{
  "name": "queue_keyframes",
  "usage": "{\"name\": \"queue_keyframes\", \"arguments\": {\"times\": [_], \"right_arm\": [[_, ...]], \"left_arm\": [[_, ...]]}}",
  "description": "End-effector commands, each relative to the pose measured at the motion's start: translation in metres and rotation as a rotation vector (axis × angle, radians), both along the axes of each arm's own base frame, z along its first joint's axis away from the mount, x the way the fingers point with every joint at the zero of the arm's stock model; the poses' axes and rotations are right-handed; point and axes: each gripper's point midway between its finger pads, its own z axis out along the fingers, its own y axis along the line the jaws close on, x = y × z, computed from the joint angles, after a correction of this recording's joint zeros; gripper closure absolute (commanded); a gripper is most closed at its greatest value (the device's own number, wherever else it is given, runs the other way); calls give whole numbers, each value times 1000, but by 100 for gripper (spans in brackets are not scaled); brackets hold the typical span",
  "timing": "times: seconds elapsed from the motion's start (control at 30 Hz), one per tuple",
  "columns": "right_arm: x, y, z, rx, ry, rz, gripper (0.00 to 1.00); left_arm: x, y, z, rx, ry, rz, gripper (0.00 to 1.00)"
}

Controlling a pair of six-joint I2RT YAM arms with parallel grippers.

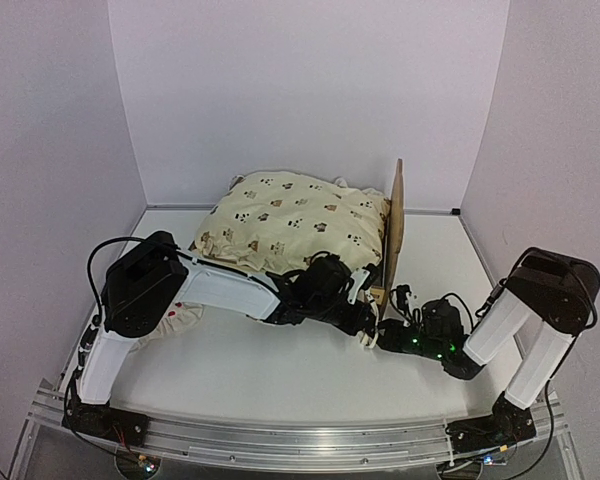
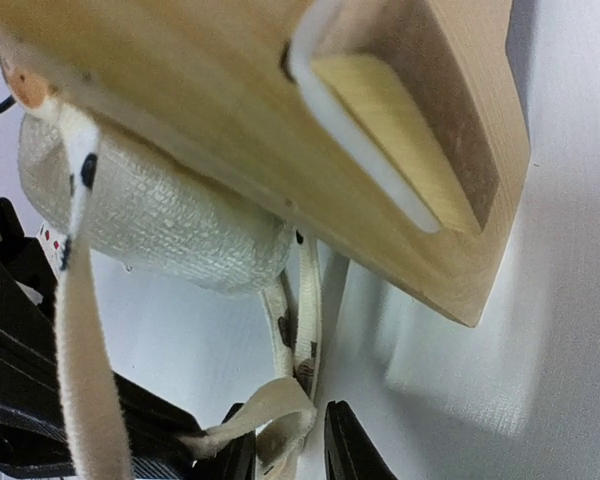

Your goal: Set up the pet bed

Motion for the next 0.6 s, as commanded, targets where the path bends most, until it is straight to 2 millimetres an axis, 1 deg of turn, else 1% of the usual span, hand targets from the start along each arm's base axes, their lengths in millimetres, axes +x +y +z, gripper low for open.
{"name": "queue_keyframes", "arguments": {"times": [0.0, 0.27, 0.5, 0.57], "right_arm": [[15, 10, 26, 79, -86, -14, 80], [14, 8, 27, 79, -93, -18, 100], [9, 0, 25, 60, -99, -31, 100], [8, -2, 25, 59, -101, -35, 100]], "left_arm": [[-14, -6, 43, -90, 2, -49, 100], [-15, -4, 42, -90, 8, -52, 100], [-16, 2, 44, -79, -5, -50, 100], [-16, 4, 45, -73, -14, -46, 96]]}}
